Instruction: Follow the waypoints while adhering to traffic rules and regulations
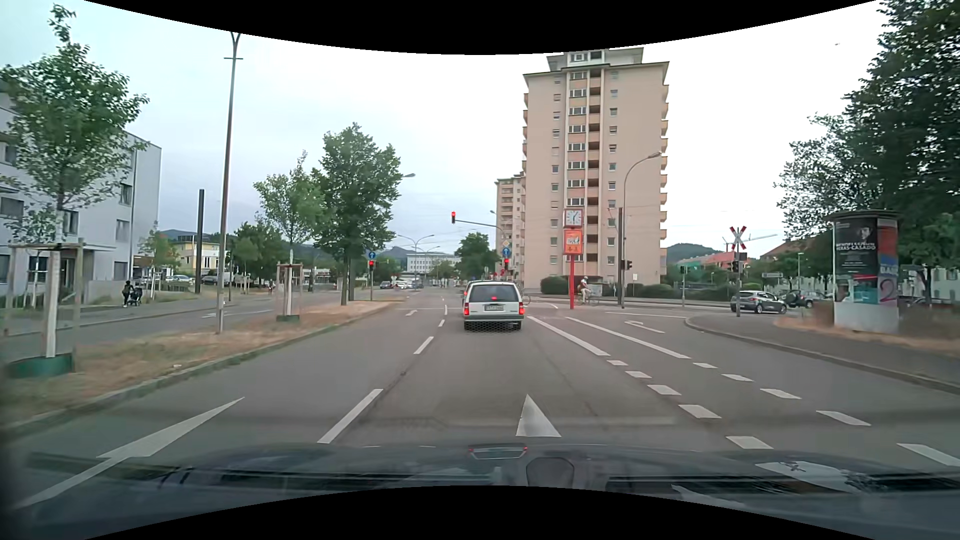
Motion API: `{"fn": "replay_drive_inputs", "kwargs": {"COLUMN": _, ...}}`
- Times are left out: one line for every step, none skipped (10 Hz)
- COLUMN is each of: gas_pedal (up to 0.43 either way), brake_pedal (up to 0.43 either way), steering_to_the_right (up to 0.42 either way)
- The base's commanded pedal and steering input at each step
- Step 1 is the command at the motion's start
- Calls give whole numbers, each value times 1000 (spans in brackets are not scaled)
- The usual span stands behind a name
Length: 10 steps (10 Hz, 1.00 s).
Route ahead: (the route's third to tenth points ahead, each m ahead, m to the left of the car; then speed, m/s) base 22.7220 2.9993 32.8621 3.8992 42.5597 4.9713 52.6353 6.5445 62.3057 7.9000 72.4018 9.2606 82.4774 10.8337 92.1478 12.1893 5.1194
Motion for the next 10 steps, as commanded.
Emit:
{"fn": "replay_drive_inputs", "kwargs": {"gas_pedal": 0, "brake_pedal": 220, "steering_to_the_right": -20}}
{"fn": "replay_drive_inputs", "kwargs": {"gas_pedal": 0, "brake_pedal": 220, "steering_to_the_right": -20}}
{"fn": "replay_drive_inputs", "kwargs": {"gas_pedal": 0, "brake_pedal": 226, "steering_to_the_right": -20}}
{"fn": "replay_drive_inputs", "kwargs": {"gas_pedal": 0, "brake_pedal": 226, "steering_to_the_right": -20}}
{"fn": "replay_drive_inputs", "kwargs": {"gas_pedal": 0, "brake_pedal": 232, "steering_to_the_right": -20}}
{"fn": "replay_drive_inputs", "kwargs": {"gas_pedal": 0, "brake_pedal": 232, "steering_to_the_right": -20}}
{"fn": "replay_drive_inputs", "kwargs": {"gas_pedal": 0, "brake_pedal": 238, "steering_to_the_right": -20}}
{"fn": "replay_drive_inputs", "kwargs": {"gas_pedal": 0, "brake_pedal": 238, "steering_to_the_right": -20}}
{"fn": "replay_drive_inputs", "kwargs": {"gas_pedal": 0, "brake_pedal": 238, "steering_to_the_right": -20}}
{"fn": "replay_drive_inputs", "kwargs": {"gas_pedal": 0, "brake_pedal": 244, "steering_to_the_right": -20}}
